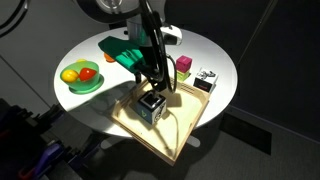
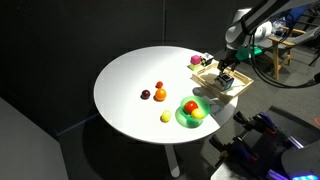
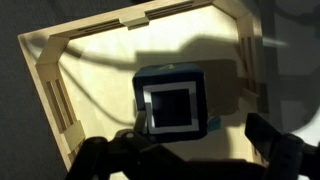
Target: Put the big red tomato in the green bowl, then put the apple in the green bowl and remove the soft toy block from the box
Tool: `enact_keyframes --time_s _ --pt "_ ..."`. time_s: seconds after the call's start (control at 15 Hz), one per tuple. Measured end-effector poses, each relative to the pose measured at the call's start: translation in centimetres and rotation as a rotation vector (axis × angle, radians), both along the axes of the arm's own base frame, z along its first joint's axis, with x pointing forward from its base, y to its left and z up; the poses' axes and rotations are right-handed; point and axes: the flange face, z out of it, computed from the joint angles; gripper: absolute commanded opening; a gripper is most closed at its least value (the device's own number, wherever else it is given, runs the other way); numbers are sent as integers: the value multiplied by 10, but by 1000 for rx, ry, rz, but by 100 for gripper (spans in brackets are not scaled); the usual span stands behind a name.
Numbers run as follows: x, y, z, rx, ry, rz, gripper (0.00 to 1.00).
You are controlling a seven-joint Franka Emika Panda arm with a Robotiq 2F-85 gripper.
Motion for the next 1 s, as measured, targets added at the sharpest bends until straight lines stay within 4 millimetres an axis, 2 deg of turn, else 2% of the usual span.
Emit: enact_keyframes --time_s 0.27,1.0 --pt "-3 -9 -12 3 18 -16 100" --pt "-4 -18 -37 8 54 -28 100"
